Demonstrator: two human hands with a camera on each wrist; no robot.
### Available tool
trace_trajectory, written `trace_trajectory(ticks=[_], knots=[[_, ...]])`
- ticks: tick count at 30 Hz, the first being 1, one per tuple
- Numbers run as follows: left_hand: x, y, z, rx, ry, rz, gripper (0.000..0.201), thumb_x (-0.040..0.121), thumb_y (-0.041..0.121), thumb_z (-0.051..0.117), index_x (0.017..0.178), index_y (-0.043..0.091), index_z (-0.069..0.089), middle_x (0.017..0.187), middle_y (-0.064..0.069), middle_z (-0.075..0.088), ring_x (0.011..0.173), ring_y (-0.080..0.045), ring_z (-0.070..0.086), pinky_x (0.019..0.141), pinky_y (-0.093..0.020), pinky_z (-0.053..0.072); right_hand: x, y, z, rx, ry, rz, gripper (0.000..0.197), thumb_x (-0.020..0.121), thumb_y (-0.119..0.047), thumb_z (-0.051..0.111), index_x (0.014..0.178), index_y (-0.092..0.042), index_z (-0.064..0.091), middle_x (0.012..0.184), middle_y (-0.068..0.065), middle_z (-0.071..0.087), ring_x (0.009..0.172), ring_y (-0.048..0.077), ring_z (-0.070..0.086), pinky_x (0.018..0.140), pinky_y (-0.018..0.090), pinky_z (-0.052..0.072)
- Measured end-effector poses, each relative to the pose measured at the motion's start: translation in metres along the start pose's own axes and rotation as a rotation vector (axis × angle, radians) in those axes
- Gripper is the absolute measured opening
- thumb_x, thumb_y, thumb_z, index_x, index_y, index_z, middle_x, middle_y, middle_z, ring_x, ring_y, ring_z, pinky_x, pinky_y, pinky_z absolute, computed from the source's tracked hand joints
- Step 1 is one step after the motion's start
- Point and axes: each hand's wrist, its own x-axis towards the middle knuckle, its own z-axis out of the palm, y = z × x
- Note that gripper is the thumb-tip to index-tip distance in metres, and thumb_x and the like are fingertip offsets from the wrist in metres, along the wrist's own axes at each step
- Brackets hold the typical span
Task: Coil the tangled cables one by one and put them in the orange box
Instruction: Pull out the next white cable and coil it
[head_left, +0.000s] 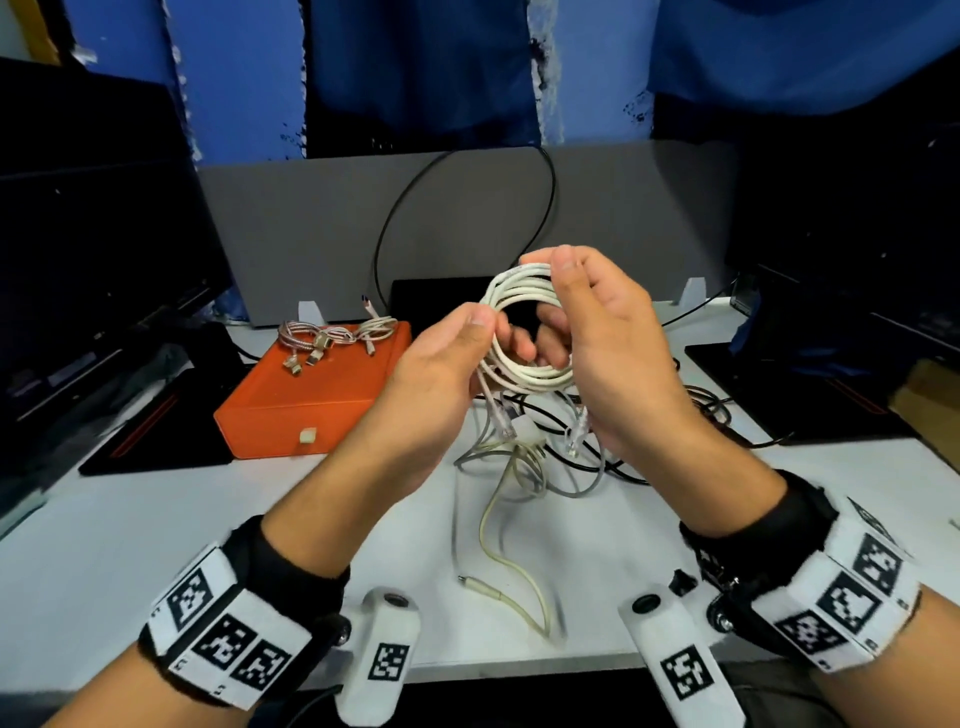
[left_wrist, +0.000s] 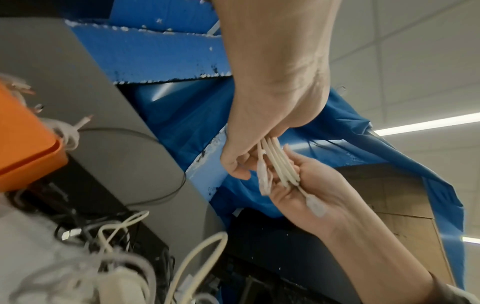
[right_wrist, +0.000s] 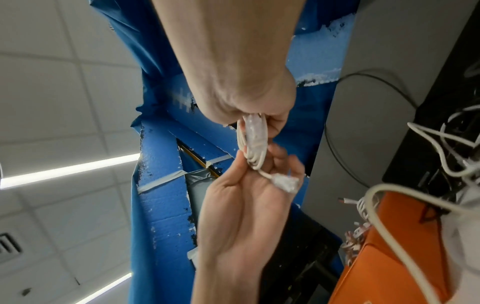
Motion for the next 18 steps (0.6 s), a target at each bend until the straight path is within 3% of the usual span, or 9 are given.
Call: trace_trajectory(ticks=[2,5,6,8,10,12,14,16,18], knots=[[-0.002,0.009,-0.005,0.155,0.01,-0.051,0.033,0.112,0.025,0.035,0.105,0.004,0.06,0.094,-0.008,0.067,0.087,-0.02,0.061,0.082,-0.031,0.052,0.002,0.002,-0.003,-0.076,0.01,-0.023,0.029,0.112,-0.026,0.044,0.106,-0.008,0.066,0.064,0.0,0.056,0.047,0.009,0.04,0.048,0.023,0.034],[-0.006,0.02,-0.011,0.352,-0.006,-0.021,0.036,0.112,0.029,0.034,0.115,0.007,0.062,0.091,-0.005,0.071,0.084,-0.023,0.064,0.083,-0.045,0.053,0.003,0.004,-0.006,-0.214,-0.033,-0.075,0.028,0.111,-0.023,0.046,0.104,-0.009,0.07,0.058,-0.006,0.05,0.047,0.008,0.035,0.047,0.022,0.03],[-0.007,0.021,-0.012,0.454,-0.009,0.032,0.038,0.112,0.034,0.033,0.113,0.009,0.062,0.091,-0.004,0.071,0.084,-0.024,0.065,0.082,-0.046,0.054,0.002,0.004,-0.005,-0.262,-0.059,-0.094,0.028,0.111,-0.023,0.046,0.103,-0.01,0.07,0.056,-0.01,0.051,0.047,0.007,0.036,0.048,0.02,0.031],[-0.009,0.02,-0.01,0.66,-0.001,0.133,0.039,0.111,0.04,0.034,0.106,0.011,0.059,0.089,-0.005,0.067,0.082,-0.025,0.065,0.078,-0.049,0.055,0.0,0.004,-0.002,-0.298,-0.104,-0.108,0.028,0.111,-0.024,0.047,0.104,-0.01,0.07,0.057,-0.005,0.059,0.048,0.007,0.042,0.05,0.018,0.034],[-0.009,0.017,-0.01,0.729,0.037,0.164,0.034,0.112,0.037,0.035,0.099,0.012,0.055,0.083,-0.003,0.063,0.072,-0.022,0.062,0.067,-0.047,0.052,-0.002,0.003,0.0,-0.242,-0.127,-0.085,0.027,0.111,-0.026,0.047,0.109,-0.011,0.069,0.062,0.001,0.062,0.052,0.012,0.046,0.053,0.023,0.038],[-0.006,0.016,-0.011,0.74,0.103,0.174,0.033,0.112,0.037,0.034,0.094,0.015,0.052,0.078,-0.001,0.059,0.064,-0.016,0.057,0.058,-0.04,0.048,-0.003,0.0,0.002,-0.169,-0.153,-0.028,0.03,0.111,-0.028,0.044,0.115,-0.008,0.066,0.062,-0.004,0.059,0.059,0.014,0.049,0.058,0.029,0.043],[-0.004,0.015,-0.014,0.769,0.191,0.193,0.034,0.112,0.037,0.033,0.092,0.014,0.05,0.077,-0.002,0.057,0.063,-0.011,0.052,0.057,-0.034,0.044,-0.006,-0.002,0.004,-0.145,-0.206,0.022,0.033,0.113,-0.029,0.039,0.114,-0.008,0.064,0.062,-0.01,0.057,0.065,0.014,0.048,0.063,0.034,0.044],[-0.004,0.015,-0.014,0.794,0.212,0.21,0.034,0.111,0.037,0.033,0.094,0.012,0.049,0.078,-0.003,0.058,0.063,-0.01,0.05,0.057,-0.031,0.042,-0.008,-0.003,0.006,-0.197,-0.212,0.002,0.035,0.114,-0.028,0.035,0.101,-0.014,0.064,0.06,-0.015,0.053,0.063,0.008,0.044,0.063,0.024,0.042],[-0.004,0.017,-0.016,0.843,0.139,0.2,0.032,0.111,0.039,0.034,0.096,0.015,0.05,0.078,0.002,0.059,0.066,-0.011,0.054,0.06,-0.029,0.042,-0.007,-0.003,0.004,-0.25,-0.166,-0.043,0.036,0.114,-0.027,0.035,0.1,-0.012,0.065,0.061,-0.014,0.045,0.06,0.005,0.038,0.057,0.018,0.036]])
